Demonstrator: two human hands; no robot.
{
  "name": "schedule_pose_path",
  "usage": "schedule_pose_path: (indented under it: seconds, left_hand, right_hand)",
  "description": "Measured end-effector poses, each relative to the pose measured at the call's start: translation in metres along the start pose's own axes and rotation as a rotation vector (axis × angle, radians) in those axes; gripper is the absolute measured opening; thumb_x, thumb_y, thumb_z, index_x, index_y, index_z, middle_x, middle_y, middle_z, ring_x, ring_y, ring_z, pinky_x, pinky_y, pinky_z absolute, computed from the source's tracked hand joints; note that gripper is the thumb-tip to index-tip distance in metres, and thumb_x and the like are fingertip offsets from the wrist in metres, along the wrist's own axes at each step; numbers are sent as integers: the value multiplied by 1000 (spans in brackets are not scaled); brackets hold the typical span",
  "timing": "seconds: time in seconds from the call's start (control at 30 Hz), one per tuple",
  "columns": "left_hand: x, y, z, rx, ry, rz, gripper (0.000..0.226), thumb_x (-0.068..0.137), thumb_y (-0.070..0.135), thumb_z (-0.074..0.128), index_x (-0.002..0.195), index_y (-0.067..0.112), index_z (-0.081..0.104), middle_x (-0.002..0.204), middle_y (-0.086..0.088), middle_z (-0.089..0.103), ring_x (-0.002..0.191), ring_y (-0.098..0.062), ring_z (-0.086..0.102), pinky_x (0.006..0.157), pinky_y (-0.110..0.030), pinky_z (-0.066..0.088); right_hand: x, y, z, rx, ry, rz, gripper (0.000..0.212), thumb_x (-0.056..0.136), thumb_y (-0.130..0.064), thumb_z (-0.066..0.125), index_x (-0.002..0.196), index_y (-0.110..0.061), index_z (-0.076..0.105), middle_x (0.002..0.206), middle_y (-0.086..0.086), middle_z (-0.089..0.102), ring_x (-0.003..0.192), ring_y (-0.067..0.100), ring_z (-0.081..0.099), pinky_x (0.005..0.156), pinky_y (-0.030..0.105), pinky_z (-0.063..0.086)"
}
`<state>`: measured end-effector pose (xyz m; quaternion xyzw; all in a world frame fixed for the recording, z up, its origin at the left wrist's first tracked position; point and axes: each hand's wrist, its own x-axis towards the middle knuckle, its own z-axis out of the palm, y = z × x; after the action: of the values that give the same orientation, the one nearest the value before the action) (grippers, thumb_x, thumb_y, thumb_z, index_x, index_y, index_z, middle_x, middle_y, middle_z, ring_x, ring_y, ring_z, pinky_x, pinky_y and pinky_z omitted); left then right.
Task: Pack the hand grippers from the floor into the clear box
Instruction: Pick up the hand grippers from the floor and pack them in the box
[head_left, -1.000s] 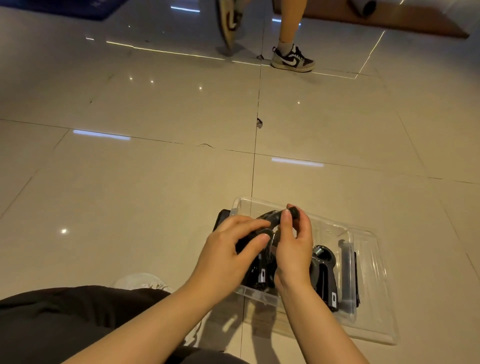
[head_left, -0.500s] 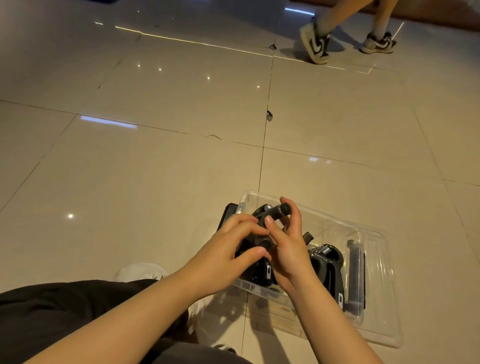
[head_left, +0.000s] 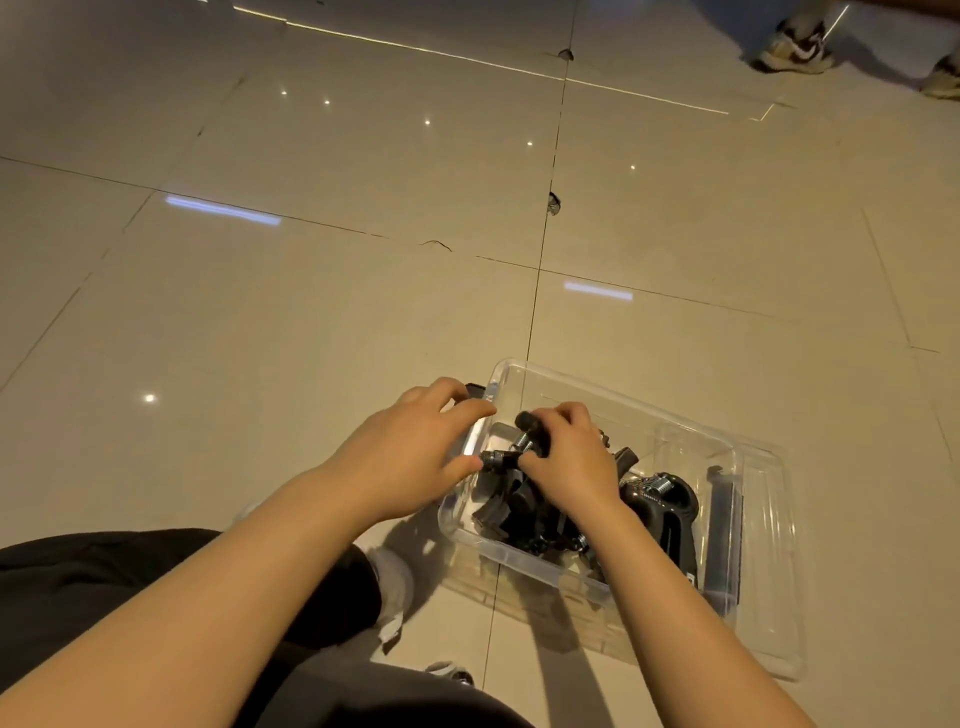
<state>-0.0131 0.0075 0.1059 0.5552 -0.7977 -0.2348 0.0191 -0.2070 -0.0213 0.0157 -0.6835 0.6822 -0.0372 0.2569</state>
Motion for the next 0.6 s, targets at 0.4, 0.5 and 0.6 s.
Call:
schedule_pose_path:
  seconds: [0.4, 0.5, 0.6]
  left_hand:
    - [-21, -14, 9, 55, -86, 6, 51, 93, 48, 44, 141, 38, 28, 141, 10, 29, 126, -11, 35, 94, -25, 42]
    - [-21, -3, 5, 101, -79, 29, 48, 94, 49, 42, 139, 38, 30, 140, 10, 30, 125, -11, 36, 92, -26, 43]
    - [-19, 16, 2, 127, -30, 52, 45, 94, 48, 41, 137, 37, 34, 135, 11, 36, 120, -11, 40, 88, -26, 44]
  right_hand:
    - [2, 2, 48, -259, -81, -52, 47, 84, -28, 56, 131, -25, 48, 135, 6, 35, 124, 25, 31, 73, 36, 45]
    - [1, 0, 48, -251, -79, -47, 50, 85, -29, 55, 134, -25, 45, 135, 6, 35, 125, 25, 30, 78, 39, 48]
    - [-2, 1, 44, -191, -96, -62, 55, 87, -38, 56, 139, -29, 38, 139, 4, 33, 128, 24, 29, 84, 41, 48]
